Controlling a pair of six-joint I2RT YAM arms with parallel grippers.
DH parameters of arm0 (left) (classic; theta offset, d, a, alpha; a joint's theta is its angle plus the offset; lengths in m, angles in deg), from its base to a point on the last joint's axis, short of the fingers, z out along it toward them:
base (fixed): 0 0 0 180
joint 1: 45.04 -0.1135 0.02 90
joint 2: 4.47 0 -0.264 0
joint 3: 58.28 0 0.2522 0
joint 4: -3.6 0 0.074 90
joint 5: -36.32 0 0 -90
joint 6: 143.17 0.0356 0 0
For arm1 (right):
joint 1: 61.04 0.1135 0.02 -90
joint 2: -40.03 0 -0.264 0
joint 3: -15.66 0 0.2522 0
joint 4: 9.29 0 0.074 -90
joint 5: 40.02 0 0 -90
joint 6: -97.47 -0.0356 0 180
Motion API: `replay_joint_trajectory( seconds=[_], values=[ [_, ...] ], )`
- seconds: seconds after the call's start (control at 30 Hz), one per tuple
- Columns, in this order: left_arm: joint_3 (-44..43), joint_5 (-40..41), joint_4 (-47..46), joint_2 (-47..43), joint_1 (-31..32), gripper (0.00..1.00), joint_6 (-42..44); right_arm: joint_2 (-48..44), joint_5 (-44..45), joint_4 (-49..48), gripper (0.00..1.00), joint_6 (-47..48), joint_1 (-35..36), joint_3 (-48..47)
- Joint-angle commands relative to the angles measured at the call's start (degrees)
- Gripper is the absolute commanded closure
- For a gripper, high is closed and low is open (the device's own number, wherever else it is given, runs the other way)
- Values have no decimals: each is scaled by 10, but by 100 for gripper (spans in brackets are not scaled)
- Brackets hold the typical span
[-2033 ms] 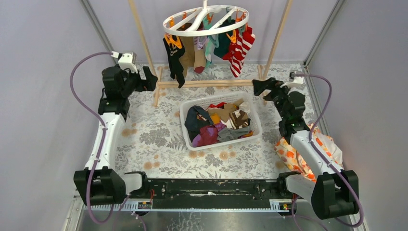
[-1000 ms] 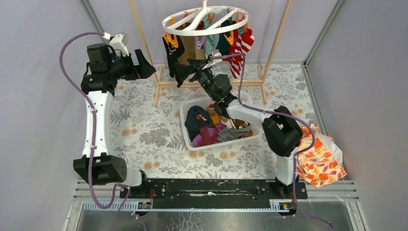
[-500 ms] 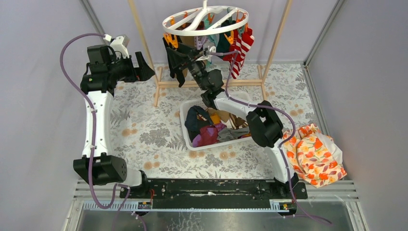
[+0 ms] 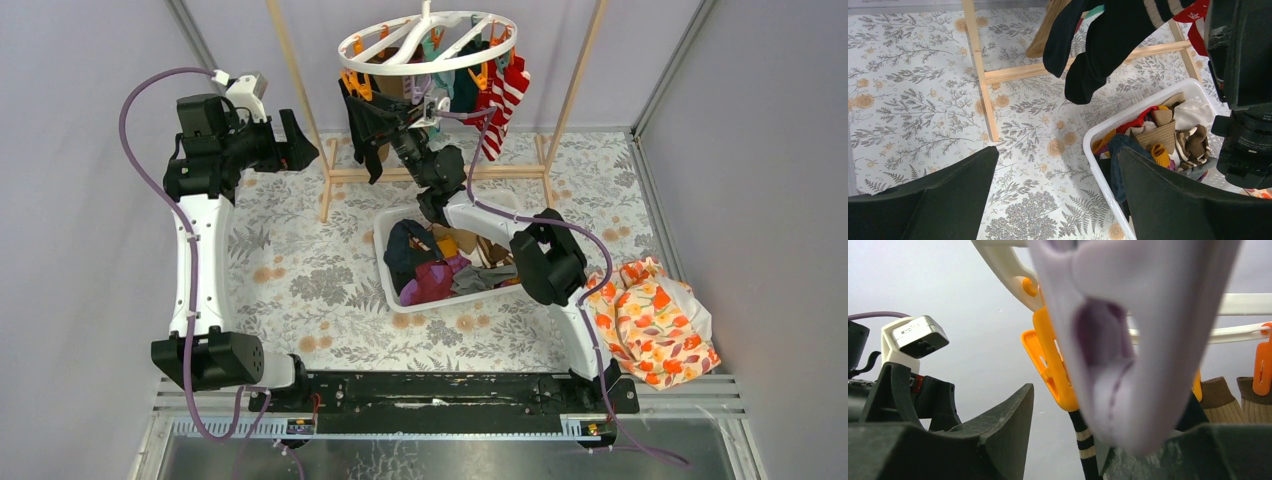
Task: Clip the socks to the hanger
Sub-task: Open the clamp at the hanger.
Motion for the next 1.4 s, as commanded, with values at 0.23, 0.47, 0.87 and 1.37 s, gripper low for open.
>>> replay_joint_trajectory(
  seconds=[0.23, 0.47, 0.87, 1.37],
  values=[
    [6, 8, 14, -12, -3, 2, 13, -63, -14, -70, 57, 2, -9, 32],
    [12, 7, 17, -16, -3, 2, 13, -76, -18, -81, 58, -12, -16, 37],
    [6, 1, 22, -23, -4, 2, 27, -57, -22, -56, 60, -20, -18, -7],
    [7, -5, 22, -32, -3, 2, 24, -73, -27, -56, 100, -11, -18, 19]
  ],
)
